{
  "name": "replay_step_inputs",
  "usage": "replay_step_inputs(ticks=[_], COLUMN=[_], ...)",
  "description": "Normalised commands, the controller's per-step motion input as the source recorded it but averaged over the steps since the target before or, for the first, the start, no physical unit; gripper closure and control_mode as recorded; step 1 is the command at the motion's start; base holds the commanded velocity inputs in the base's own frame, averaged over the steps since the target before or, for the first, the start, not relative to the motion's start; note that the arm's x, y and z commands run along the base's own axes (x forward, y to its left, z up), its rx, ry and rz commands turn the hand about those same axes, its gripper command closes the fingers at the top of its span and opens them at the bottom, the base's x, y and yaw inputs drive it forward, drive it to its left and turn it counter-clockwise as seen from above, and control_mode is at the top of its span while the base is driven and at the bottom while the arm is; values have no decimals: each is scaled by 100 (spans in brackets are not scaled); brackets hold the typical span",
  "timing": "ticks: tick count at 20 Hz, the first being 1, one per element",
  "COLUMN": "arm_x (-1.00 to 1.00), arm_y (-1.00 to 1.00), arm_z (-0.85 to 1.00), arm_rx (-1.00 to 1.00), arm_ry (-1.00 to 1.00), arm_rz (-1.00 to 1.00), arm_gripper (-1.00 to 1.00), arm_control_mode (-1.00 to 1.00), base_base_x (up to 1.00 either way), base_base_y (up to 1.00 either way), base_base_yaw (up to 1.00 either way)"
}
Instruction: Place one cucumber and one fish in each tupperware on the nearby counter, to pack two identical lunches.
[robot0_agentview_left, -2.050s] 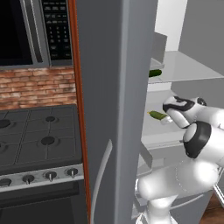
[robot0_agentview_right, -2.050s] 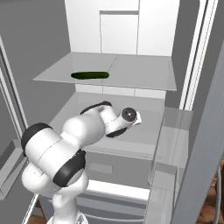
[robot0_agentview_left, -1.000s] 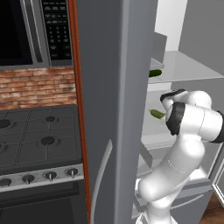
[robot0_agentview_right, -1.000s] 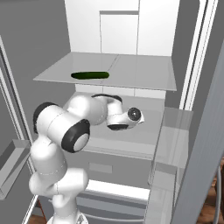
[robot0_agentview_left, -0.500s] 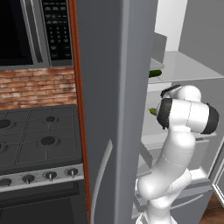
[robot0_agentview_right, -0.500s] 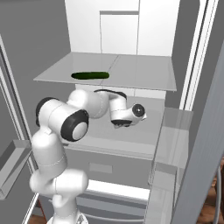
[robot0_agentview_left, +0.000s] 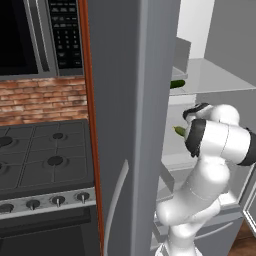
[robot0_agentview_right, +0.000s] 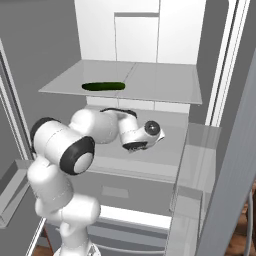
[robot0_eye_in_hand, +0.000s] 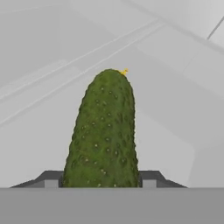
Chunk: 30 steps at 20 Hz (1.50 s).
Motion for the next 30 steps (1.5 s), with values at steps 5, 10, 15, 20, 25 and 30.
replay_step_inputs(ticks=[5,10,15,20,25,30], arm_x=[-100,-100,-100,-100,-100,-95], arm_y=[0,0,0,0,0,0], arm_z=[-2,71,100,85,1,46], arm_rx=[-3,0,-3,-4,0,9], arm_ry=[1,11,23,23,-14,-22], arm_rz=[0,0,0,0,0,-10], arm_gripper=[100,100,100,100,100,100], arm_control_mode=[-100,-100,-100,-100,-100,-100], base_base_x=[0,0,0,0,0,0], base_base_y=[0,0,0,0,0,0], base_base_yaw=[0,0,0,0,0,0])
